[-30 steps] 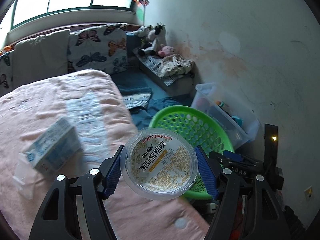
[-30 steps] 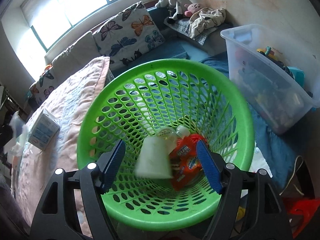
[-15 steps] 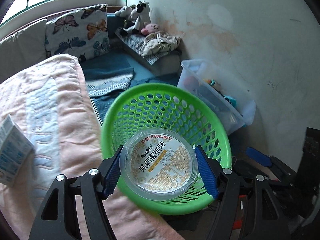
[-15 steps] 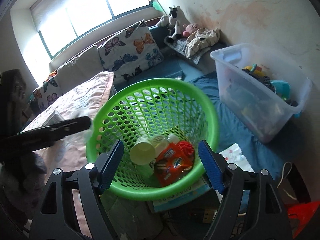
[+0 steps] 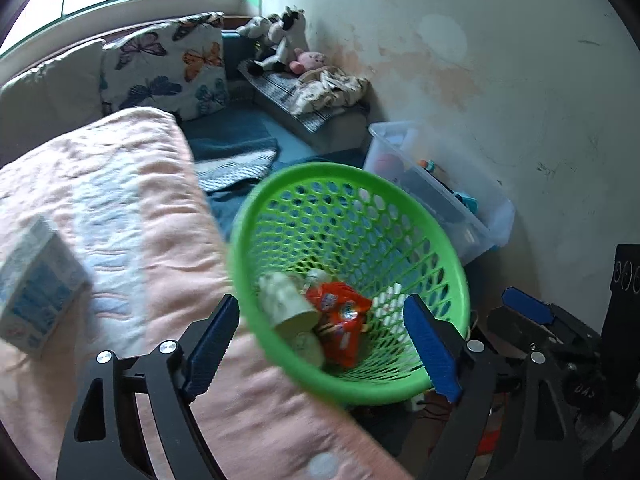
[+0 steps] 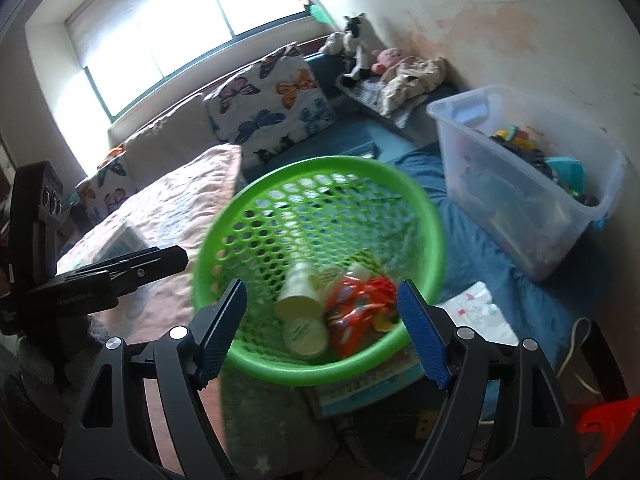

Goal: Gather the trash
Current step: 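Open the left tool over the green basket to drop the container, then grasp the white milk carton on the bed with the right tool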

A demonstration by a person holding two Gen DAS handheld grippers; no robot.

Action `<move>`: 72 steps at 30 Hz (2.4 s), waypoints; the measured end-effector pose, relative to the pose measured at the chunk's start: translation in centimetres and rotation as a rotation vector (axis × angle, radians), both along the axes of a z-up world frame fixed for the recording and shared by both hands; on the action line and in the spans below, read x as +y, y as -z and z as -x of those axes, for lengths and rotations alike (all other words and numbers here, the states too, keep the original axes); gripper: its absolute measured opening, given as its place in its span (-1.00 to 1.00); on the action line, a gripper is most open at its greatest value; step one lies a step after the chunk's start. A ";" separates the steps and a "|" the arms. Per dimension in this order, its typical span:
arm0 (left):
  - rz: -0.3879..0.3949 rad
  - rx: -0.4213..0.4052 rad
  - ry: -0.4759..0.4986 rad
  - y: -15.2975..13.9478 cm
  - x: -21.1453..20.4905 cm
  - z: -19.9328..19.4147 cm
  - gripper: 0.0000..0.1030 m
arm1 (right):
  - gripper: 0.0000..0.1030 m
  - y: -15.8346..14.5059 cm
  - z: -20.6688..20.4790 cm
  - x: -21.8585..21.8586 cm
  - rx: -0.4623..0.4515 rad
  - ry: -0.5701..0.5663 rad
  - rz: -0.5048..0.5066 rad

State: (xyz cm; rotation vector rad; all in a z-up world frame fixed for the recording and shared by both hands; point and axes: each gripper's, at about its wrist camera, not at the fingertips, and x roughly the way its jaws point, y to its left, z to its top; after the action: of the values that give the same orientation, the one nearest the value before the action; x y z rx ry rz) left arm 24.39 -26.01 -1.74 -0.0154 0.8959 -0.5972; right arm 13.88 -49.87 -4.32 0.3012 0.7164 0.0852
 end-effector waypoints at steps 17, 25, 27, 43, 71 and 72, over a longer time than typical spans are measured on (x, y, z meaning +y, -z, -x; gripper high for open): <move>-0.054 -0.132 -0.272 -2.2 16.0 1.8 0.58 | 0.56 -1.6 -4.8 9.5 0.080 -0.182 -0.054; -0.062 -0.110 -0.377 -1.0 22.7 2.3 0.56 | 0.56 -2.7 -8.8 16.0 0.182 -0.263 -0.131; -0.059 -0.105 -0.395 -0.8 24.3 2.6 0.56 | 0.56 -3.0 -9.7 17.7 0.204 -0.281 -0.143; 0.019 -0.077 -0.479 0.6 33.1 3.7 0.55 | 0.54 -2.8 -18.5 29.2 0.369 -0.177 -0.230; -0.070 -0.034 -0.391 2.9 31.2 1.0 0.49 | -0.01 -1.5 -19.4 28.5 0.403 -0.161 -0.171; -0.074 -0.030 -0.389 3.0 30.9 0.7 0.49 | -0.01 -1.8 -19.0 28.3 0.390 -0.172 -0.160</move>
State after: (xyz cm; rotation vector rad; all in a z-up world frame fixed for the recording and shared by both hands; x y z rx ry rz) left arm 23.68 4.90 -4.78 -0.1109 0.8567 -0.2008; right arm 32.92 -21.55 -2.49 0.4151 1.1249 0.2524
